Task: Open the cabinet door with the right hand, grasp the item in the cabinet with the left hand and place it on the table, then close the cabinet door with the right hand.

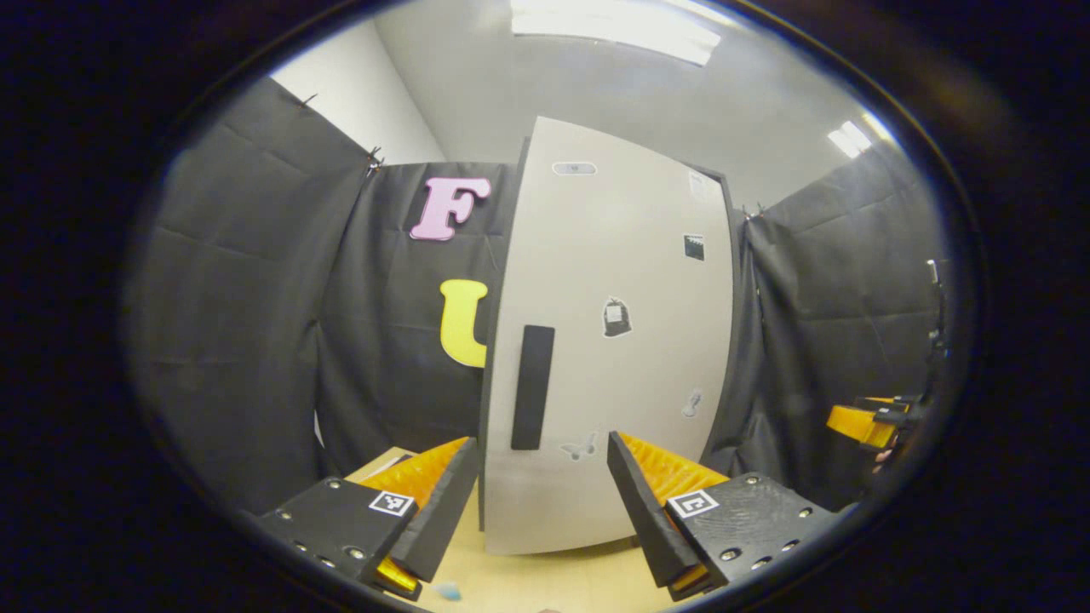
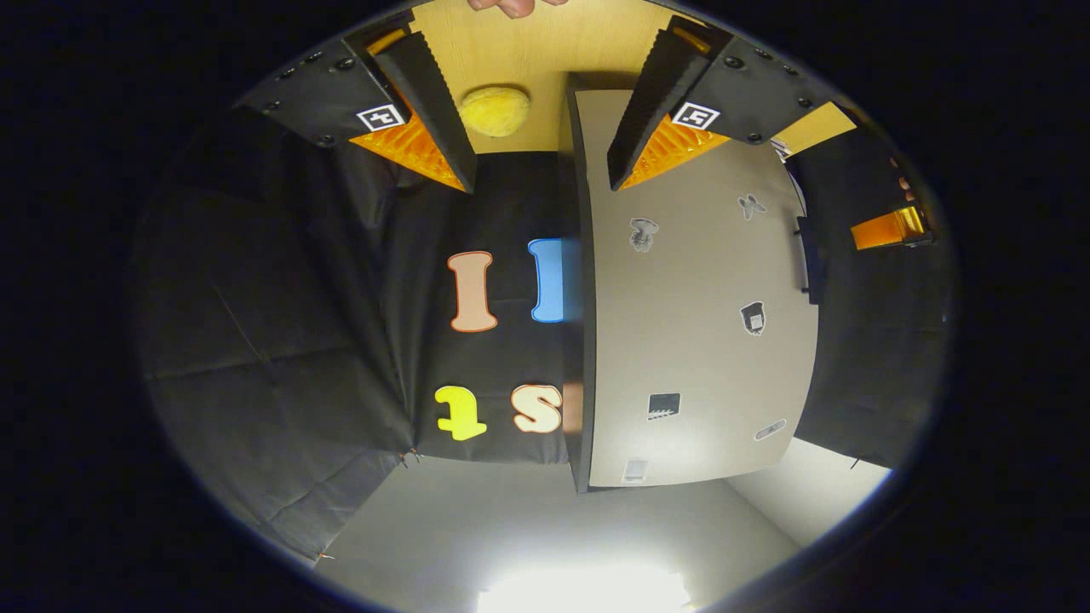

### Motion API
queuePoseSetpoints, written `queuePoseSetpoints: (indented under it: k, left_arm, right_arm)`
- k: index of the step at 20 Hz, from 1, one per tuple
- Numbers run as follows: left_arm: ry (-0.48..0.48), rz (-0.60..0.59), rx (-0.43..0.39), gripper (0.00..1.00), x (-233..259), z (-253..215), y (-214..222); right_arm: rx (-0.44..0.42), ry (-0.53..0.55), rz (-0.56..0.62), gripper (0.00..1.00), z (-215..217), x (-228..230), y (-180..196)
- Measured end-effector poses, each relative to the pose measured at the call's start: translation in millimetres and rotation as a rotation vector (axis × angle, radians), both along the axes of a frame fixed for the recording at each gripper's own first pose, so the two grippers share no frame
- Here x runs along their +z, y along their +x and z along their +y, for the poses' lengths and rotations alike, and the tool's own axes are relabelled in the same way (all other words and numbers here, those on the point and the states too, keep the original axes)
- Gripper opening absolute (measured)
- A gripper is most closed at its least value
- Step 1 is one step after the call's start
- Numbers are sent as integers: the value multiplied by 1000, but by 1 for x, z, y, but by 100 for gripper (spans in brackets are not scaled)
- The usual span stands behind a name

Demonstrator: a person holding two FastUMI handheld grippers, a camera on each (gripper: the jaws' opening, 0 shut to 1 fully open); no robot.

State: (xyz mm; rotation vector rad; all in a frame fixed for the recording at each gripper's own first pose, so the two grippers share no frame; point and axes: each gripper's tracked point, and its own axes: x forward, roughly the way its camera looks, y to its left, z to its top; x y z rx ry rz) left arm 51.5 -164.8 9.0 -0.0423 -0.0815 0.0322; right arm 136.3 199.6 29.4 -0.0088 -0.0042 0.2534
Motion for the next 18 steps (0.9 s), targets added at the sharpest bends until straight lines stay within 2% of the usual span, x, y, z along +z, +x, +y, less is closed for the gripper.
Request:
queuePoseSetpoints:
  k: [3,4,7,9,10,11,13,18]
  left_arm:
    - [0,23,-10,89,-11,4,-3]
    - [5,25,-9,92,-6,2,-10]
    - [2,25,-3,89,-14,32,-9]
    - [-3,27,-3,92,-14,52,-8]
    - [0,33,2,89,-15,64,-8]
    - [6,37,6,93,-14,76,-8]
    - [0,37,0,89,-13,94,-6]
    - [-14,19,-40,92,-2,129,6]
  right_arm:
    - [-20,4,15,98,-3,-13,-3]
    - [-22,4,28,98,-2,-17,-4]
    - [-47,8,55,98,-3,-29,-9]
    - [-87,5,49,98,-6,-33,-13]
    - [-113,-5,56,98,-8,-35,-14]
    - [-130,-16,78,98,-5,-38,-16]
    - [-123,-19,100,98,9,-35,-19]
    - [-156,-45,52,98,37,-15,-23]
